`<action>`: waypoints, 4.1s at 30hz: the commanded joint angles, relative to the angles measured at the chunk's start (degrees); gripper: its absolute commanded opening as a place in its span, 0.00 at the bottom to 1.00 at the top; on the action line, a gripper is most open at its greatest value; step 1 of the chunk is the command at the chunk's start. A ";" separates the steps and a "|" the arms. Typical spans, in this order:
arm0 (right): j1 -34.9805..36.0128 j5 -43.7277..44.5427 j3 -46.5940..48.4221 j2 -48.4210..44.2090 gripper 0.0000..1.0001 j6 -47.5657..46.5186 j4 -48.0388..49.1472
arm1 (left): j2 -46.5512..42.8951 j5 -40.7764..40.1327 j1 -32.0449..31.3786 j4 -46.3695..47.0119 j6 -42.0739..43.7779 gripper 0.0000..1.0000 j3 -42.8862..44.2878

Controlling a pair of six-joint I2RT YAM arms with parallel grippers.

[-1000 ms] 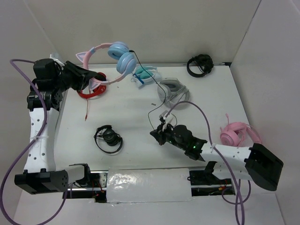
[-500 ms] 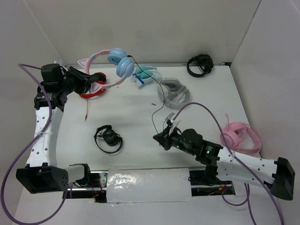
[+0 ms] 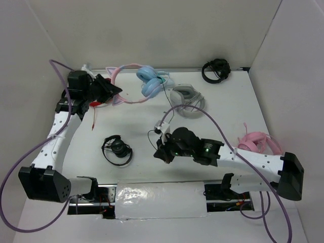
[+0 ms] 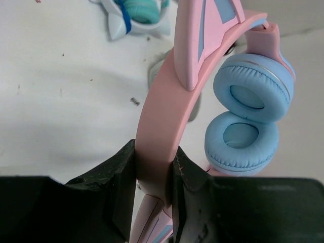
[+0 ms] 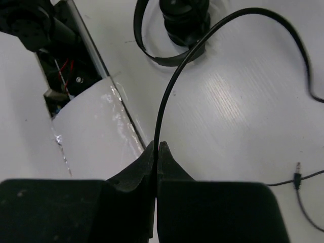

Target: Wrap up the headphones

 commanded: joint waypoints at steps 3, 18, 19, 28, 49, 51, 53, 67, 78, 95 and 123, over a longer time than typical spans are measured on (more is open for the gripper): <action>0.57 -3.85 19.44 7.56 0.00 -5.91 -17.52 | 4.06 -10.18 -7.77 4.33 9.19 0.00 -0.35; -23.57 -10.61 39.70 -1.13 0.00 -28.06 -25.38 | -2.06 -11.01 -24.47 19.42 34.93 0.00 -18.52; -25.26 -11.66 40.14 -0.96 0.00 -28.76 -25.38 | -3.13 -9.16 -25.44 19.45 36.52 0.00 -19.59; -39.58 -22.12 47.43 10.02 0.00 -35.00 -27.40 | -18.69 4.47 -36.69 27.09 49.10 0.00 -29.26; -53.39 -22.76 15.89 -0.42 0.00 -12.09 7.22 | -32.50 5.21 -39.86 24.29 41.20 0.00 -29.45; -54.54 -22.04 13.69 -2.35 0.00 -10.23 9.60 | -32.24 3.17 -39.86 23.23 38.84 0.00 -28.57; -54.98 -22.12 12.64 -3.50 0.00 -9.69 9.60 | -31.89 1.15 -39.86 22.44 37.51 0.00 -27.51; -55.95 -20.28 10.61 -5.52 0.00 -4.25 15.58 | -27.94 2.02 -39.86 19.27 32.15 0.00 -26.46; -57.17 -13.08 8.68 -4.47 0.00 -0.13 16.36 | -25.29 5.18 -39.95 19.71 28.36 0.00 -25.75; -52.35 -22.21 3.58 3.08 0.00 -0.11 21.90 | -24.68 12.92 -39.95 24.82 29.67 0.00 -20.93; -37.66 -11.84 32.43 16.80 0.00 -14.72 5.73 | -12.36 -0.78 -52.87 12.86 33.29 0.00 -14.85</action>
